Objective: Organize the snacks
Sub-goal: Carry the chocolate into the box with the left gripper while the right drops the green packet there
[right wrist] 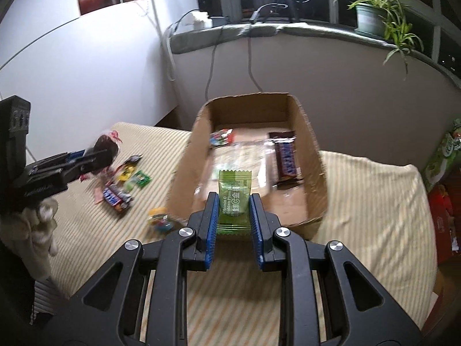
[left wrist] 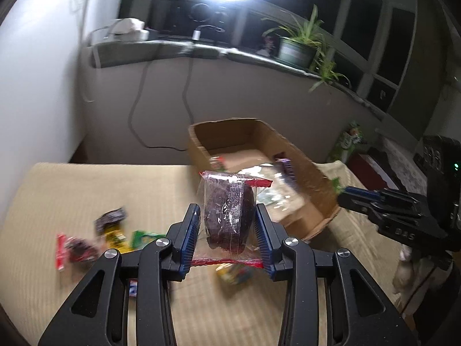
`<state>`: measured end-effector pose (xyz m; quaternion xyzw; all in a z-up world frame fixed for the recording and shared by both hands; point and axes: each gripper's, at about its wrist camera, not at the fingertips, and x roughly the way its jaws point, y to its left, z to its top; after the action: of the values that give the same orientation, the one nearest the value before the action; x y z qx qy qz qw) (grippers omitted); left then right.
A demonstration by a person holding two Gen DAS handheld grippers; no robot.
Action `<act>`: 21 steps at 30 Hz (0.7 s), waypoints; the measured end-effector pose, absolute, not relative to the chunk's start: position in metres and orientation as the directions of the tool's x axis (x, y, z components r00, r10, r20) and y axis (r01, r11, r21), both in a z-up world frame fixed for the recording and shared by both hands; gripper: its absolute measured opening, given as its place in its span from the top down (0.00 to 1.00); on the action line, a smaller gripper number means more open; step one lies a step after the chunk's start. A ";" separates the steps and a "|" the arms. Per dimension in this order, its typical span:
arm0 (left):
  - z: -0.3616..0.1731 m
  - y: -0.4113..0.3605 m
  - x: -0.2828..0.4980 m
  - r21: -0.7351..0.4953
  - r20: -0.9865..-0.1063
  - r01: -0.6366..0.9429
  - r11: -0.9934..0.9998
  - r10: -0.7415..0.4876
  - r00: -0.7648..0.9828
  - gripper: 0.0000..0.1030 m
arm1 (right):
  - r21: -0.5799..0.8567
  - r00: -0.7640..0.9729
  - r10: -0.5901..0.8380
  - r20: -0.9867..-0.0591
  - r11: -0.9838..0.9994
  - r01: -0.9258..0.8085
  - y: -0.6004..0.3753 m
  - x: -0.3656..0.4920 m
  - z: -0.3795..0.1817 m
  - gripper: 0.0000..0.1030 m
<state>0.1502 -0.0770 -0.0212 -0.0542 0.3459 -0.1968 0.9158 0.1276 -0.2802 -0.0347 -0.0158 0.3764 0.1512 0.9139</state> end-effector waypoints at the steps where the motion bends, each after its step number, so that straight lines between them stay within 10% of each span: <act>1: -0.021 -0.084 0.153 -0.233 -0.614 0.333 0.914 -0.404 0.678 0.64 | 0.081 0.672 0.258 -0.694 0.956 -0.282 -0.283 0.130 -0.035 0.78; 21: -0.034 -0.153 0.184 -0.195 -0.659 0.412 0.890 -0.430 0.617 0.64 | 0.088 0.656 0.219 -0.723 0.970 -0.228 -0.316 0.169 -0.056 0.78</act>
<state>0.1843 -0.1526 -0.0336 -0.0121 0.3698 -0.2342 0.8990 0.1690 -0.3155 -0.0561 -0.0054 0.3964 0.1229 0.9098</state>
